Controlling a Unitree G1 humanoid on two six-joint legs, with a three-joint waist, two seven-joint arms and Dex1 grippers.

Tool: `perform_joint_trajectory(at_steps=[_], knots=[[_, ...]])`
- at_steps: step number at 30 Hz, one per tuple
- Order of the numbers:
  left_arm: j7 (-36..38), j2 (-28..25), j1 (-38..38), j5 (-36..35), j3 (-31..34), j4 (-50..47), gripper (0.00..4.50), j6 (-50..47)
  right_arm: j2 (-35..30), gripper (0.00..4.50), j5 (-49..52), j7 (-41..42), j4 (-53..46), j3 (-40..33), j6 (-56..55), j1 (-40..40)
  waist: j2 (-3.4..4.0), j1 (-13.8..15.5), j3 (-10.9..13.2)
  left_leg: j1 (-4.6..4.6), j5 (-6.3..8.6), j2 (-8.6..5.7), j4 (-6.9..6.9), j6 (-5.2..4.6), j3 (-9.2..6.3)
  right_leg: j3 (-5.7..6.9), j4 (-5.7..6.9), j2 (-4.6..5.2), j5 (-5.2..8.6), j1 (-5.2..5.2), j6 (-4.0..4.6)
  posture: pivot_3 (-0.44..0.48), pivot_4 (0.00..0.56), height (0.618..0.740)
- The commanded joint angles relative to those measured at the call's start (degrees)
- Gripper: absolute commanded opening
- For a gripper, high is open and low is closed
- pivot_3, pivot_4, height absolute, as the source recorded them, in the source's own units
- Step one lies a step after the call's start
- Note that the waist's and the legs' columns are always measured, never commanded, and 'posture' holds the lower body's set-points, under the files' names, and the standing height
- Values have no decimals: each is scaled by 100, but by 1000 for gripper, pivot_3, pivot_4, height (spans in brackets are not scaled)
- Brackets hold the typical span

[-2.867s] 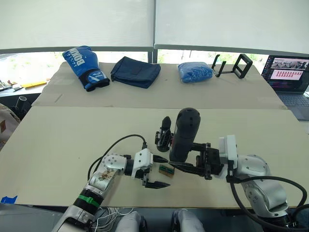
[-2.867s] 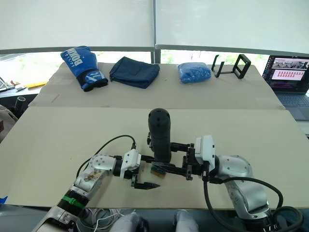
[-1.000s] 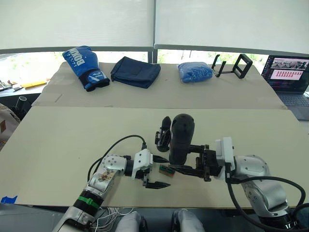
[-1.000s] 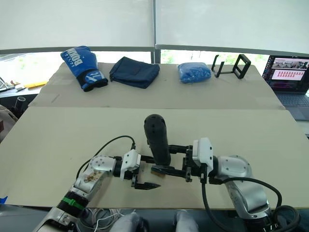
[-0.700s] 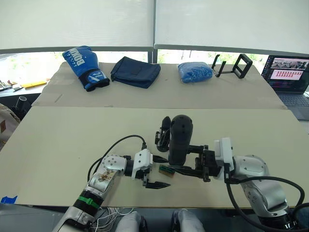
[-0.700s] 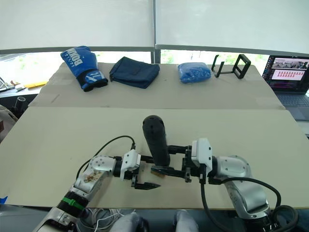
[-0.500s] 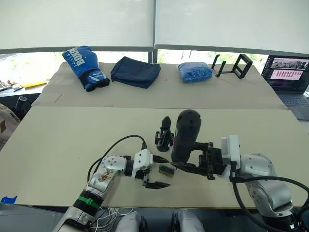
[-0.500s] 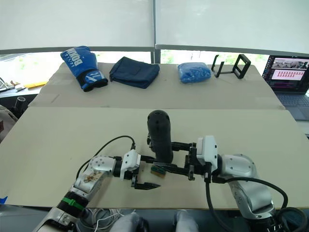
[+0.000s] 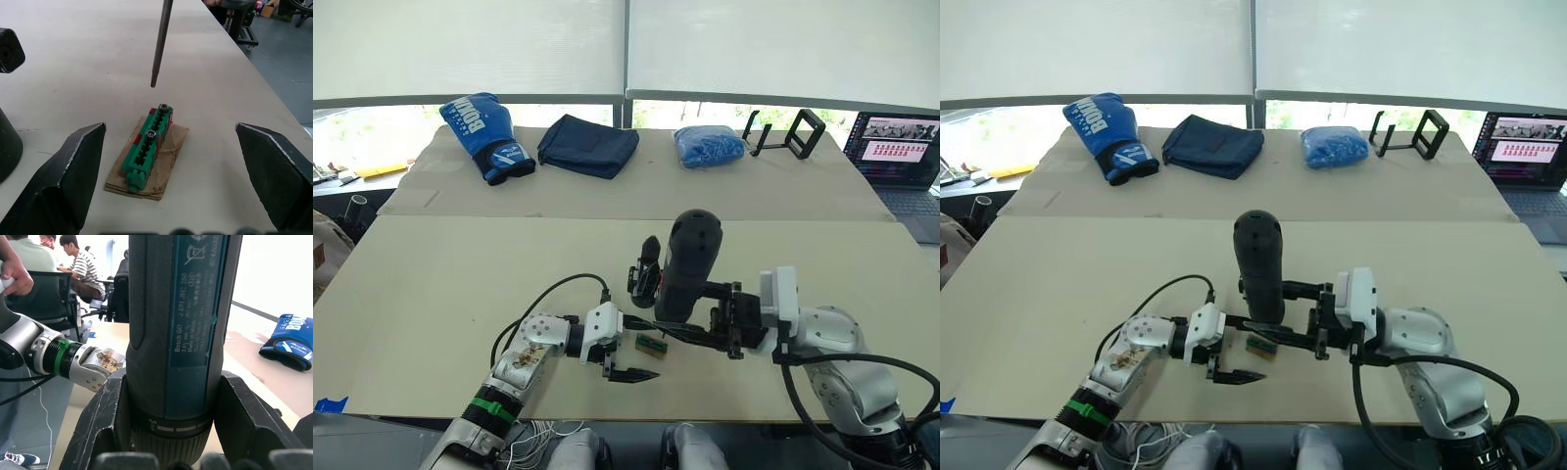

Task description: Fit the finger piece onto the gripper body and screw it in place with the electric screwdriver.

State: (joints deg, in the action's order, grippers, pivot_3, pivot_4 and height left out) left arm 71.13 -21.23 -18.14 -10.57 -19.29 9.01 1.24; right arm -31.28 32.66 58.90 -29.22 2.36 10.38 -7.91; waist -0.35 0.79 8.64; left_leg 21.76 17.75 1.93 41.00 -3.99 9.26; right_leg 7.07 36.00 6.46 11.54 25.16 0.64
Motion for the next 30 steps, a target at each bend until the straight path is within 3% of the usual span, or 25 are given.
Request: perform_joint_trajectory(at_steps=[1, 30], knots=[[36, 4, 70, 13, -112, 80, 4500, -29, 23, 1933, 86, -49, -192, -47, -102, -26, 0, -1, 0, 0, 0, 0, 0, 0, 0, 0, 0, 0, 0, 0, 0, 0, 150, 740], [40, -14, 64, 14, -102, 57, 4500, -50, -15, 1933, 73, -92, -147, 24, -31, 31, 0, -2, 0, 0, 1, 0, 0, -1, 0, 0, 0, 0, 1, 0, -1, 0, 150, 740]])
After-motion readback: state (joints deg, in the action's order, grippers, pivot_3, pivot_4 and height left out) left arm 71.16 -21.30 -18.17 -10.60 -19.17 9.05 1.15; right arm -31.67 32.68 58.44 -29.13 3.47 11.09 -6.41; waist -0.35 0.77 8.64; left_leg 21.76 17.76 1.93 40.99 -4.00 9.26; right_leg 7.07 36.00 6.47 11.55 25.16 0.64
